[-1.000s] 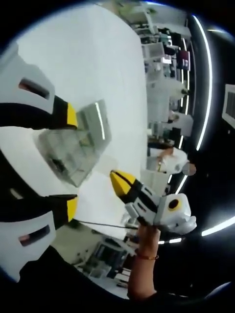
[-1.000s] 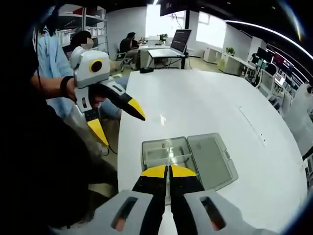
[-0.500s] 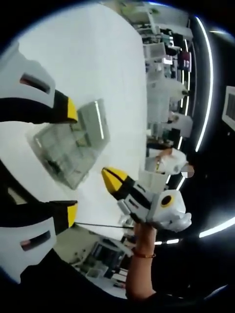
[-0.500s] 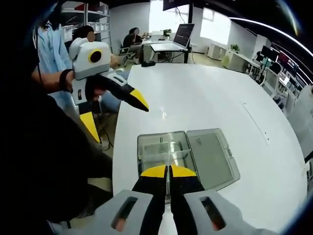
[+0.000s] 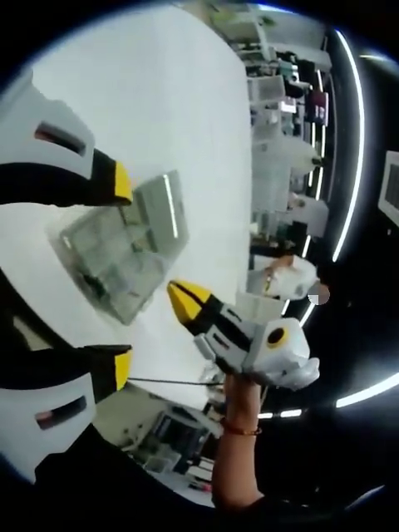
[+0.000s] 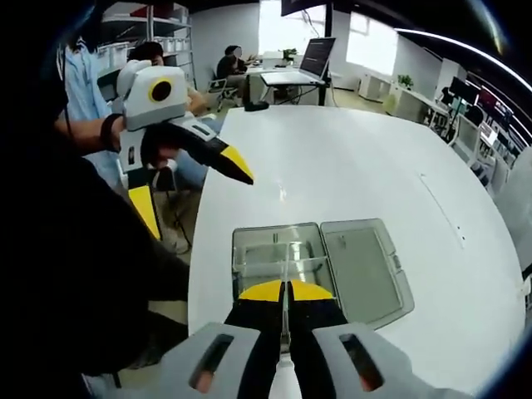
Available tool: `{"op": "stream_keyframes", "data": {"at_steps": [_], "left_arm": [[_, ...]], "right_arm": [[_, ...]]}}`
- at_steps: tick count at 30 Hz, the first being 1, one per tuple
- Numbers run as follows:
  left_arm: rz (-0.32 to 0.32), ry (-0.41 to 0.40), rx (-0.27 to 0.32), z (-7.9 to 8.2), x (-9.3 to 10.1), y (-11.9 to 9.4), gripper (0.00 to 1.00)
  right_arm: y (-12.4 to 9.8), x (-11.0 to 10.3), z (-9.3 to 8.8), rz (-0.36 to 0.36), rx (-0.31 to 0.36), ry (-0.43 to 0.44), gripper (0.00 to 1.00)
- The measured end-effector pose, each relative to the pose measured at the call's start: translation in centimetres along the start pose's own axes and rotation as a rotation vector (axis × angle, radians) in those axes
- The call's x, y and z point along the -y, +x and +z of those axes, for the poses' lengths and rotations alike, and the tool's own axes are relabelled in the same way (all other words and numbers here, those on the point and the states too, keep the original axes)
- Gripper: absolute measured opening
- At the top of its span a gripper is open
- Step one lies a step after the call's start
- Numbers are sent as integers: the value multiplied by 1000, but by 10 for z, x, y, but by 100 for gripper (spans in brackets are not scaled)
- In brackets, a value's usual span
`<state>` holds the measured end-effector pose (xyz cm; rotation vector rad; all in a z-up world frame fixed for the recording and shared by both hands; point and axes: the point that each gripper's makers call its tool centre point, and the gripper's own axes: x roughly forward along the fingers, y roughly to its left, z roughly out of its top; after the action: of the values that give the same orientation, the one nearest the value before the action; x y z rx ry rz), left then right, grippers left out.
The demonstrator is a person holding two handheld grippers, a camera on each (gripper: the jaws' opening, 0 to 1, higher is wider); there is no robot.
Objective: Insert the divider into the dual guide fixture by aligning both edges with the guide slots and pushing it downward to the bottom, including one-sided entry, uneven engagement, binding, and posture correction.
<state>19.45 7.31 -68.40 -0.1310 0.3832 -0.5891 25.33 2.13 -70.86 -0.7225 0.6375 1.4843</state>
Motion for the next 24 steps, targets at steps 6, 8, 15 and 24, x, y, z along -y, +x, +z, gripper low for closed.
{"op": "stream_keyframes", "data": {"at_steps": [6,8,15,24], "left_arm": [[10,-6,6,1,-3,-1,66],[11,-7,7,0,-3,-2,66],[8,-5,-2,-2,-2,-2,66],[13,-11,6,-1,-4,-3,66]], "right_arm": [[5,-2,-6,12,-10,10,0],[6,-2,-5,17,-5,13,0],[9,-2,-9,16,-15,2,0],[12,-6,-10,43,-27,-85,0]]}}
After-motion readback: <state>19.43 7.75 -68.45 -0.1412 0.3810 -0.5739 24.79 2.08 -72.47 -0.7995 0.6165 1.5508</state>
